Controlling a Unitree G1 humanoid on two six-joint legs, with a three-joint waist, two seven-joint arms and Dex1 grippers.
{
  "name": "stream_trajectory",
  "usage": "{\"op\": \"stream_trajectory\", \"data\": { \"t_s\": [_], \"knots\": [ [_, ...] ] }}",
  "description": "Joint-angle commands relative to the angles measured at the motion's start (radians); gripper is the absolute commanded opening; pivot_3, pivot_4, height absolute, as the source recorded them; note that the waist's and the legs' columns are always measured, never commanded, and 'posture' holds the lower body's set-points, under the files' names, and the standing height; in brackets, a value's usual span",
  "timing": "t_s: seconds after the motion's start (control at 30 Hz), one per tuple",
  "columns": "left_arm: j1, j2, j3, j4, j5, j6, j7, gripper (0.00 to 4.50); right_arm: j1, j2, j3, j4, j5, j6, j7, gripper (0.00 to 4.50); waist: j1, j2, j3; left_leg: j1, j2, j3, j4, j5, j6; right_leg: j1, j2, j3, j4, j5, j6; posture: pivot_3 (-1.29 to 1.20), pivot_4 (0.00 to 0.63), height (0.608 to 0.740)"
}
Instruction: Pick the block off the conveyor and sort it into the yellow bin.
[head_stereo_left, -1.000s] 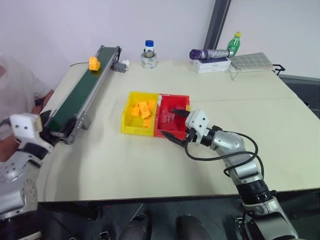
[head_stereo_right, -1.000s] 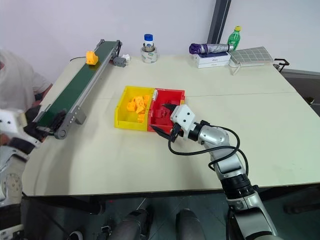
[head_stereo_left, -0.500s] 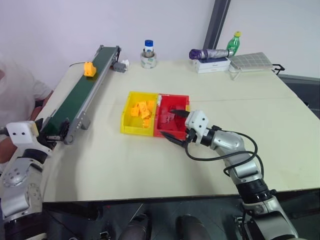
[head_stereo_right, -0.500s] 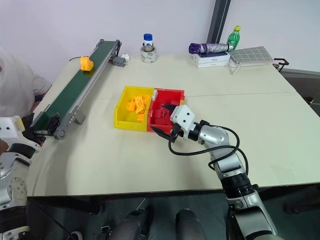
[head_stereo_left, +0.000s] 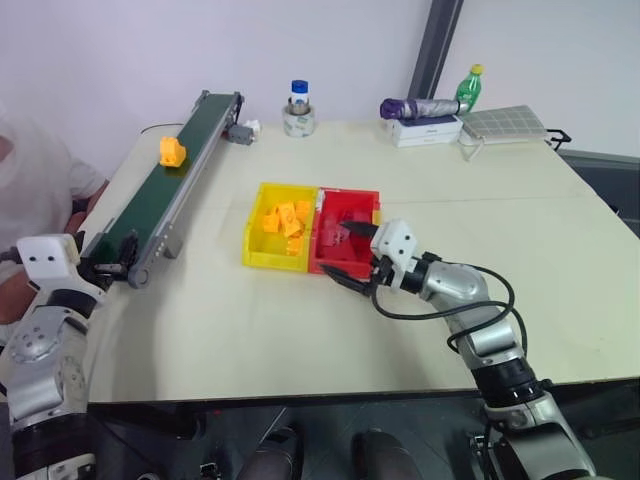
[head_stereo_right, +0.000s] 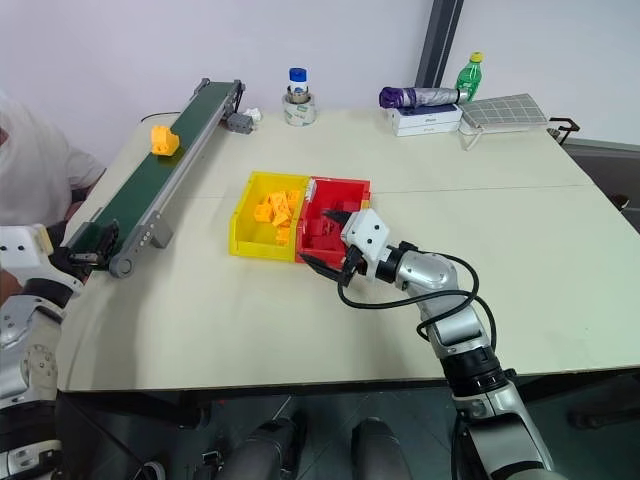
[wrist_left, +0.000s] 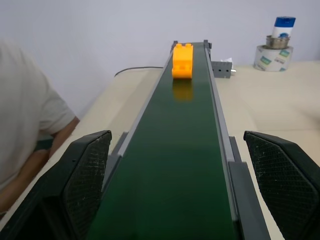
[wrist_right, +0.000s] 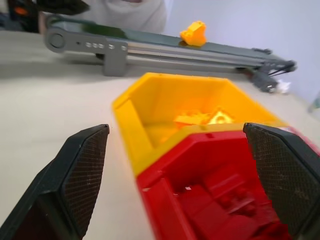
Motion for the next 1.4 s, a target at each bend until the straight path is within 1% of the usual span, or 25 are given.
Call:
{"op": "stream_trajectory", "data": {
  "t_s": [0.03,0.2,0.3,0.47,0.6,0.67,0.83,0.97,1.13,1.23,1.37,1.4],
  "knots": [
    [-0.034,0.025,0.001,0.005,0.013,-0.026,0.008,4.47,0.001,0.008,-0.016,-0.071,0.055,0.025,0.012,4.50,0.000,0.000,0.000,0.000,0.000,0.000,0.000,0.000,0.000,0.000,0.000,0.000,0.000,0.000,0.000,0.00,0.150,0.740],
    [-0.077,0.033,-0.014,0.039,0.028,-0.023,0.011,4.47,-0.001,0.008,-0.019,-0.083,0.074,0.046,0.010,4.50,0.000,0.000,0.000,0.000,0.000,0.000,0.000,0.000,0.000,0.000,0.000,0.000,0.000,0.000,0.000,0.00,0.150,0.740],
    [-0.178,0.051,-0.057,0.151,0.073,-0.032,0.019,4.47,-0.007,0.005,-0.003,-0.064,0.032,0.012,-0.008,4.50,0.005,0.000,0.000,0.000,0.000,-0.001,0.000,0.000,0.000,0.000,0.000,-0.001,0.000,0.000,0.000,0.00,0.150,0.740],
    [-0.372,0.086,-0.108,0.350,0.112,-0.040,0.015,4.47,-0.017,0.006,-0.006,-0.061,0.020,0.006,-0.020,4.50,0.002,0.000,0.000,0.000,0.000,0.000,0.001,0.000,0.000,0.001,0.000,-0.002,0.000,0.001,0.001,0.00,0.150,0.740],
    [-0.489,0.123,-0.147,0.506,0.142,-0.029,-0.003,4.47,-0.007,0.002,-0.009,-0.067,0.011,0.003,-0.030,4.50,-0.005,0.000,0.000,0.000,0.000,0.000,0.000,0.000,0.000,-0.001,0.000,-0.002,0.000,0.002,0.004,0.00,0.150,0.740],
    [-0.548,0.141,-0.168,0.585,0.163,-0.059,-0.017,4.47,-0.004,0.002,-0.007,-0.070,0.007,0.003,-0.036,4.50,-0.004,0.000,0.000,0.000,0.000,0.000,-0.001,0.000,0.000,-0.001,0.000,-0.002,0.000,0.002,0.005,0.00,0.150,0.740],
    [-0.669,0.170,-0.213,0.774,0.208,-0.089,-0.022,4.47,-0.002,0.005,-0.004,-0.073,0.000,0.000,-0.048,4.50,-0.001,0.000,0.000,0.000,0.000,-0.001,0.000,0.000,0.000,-0.001,0.001,-0.003,0.000,0.003,0.005,0.00,0.150,0.740],
    [-0.739,0.170,-0.237,0.900,0.229,-0.112,-0.040,4.47,-0.004,0.007,-0.004,-0.069,-0.007,-0.003,-0.051,4.50,0.000,0.000,0.000,0.000,-0.001,-0.001,0.000,0.000,0.000,0.000,0.000,-0.003,0.000,0.003,0.005,0.00,0.150,0.740],
    [-0.780,0.172,-0.239,0.993,0.226,-0.095,-0.055,4.47,0.001,0.006,-0.004,-0.071,-0.012,-0.006,-0.057,4.50,-0.005,0.000,0.000,0.000,-0.001,-0.001,0.000,0.000,0.000,0.000,0.000,-0.003,0.000,0.003,0.005,0.00,0.150,0.740],
    [-0.779,0.168,-0.245,1.008,0.226,-0.082,-0.068,3.67,0.005,0.007,-0.003,-0.074,-0.014,-0.006,-0.061,4.50,-0.006,0.000,0.000,0.000,-0.001,-0.001,0.000,0.000,0.000,-0.001,0.001,-0.003,0.001,0.003,0.005,0.00,0.150,0.740],
    [-0.771,0.168,-0.238,0.999,0.223,-0.105,-0.059,1.65,0.004,0.005,-0.004,-0.071,-0.016,-0.009,-0.063,4.50,-0.004,0.000,0.000,0.000,-0.001,-0.001,0.000,0.000,0.000,0.000,0.001,-0.003,0.001,0.003,0.006,0.00,0.150,0.740],
    [-0.769,0.168,-0.237,0.992,0.223,-0.114,-0.056,1.26,0.004,0.005,-0.004,-0.071,-0.016,-0.010,-0.063,4.50,-0.004,0.000,0.000,0.000,-0.001,-0.001,0.000,0.000,0.000,0.000,0.001,-0.003,0.001,0.003,0.006,0.00,0.150,0.740]
  ]
}}
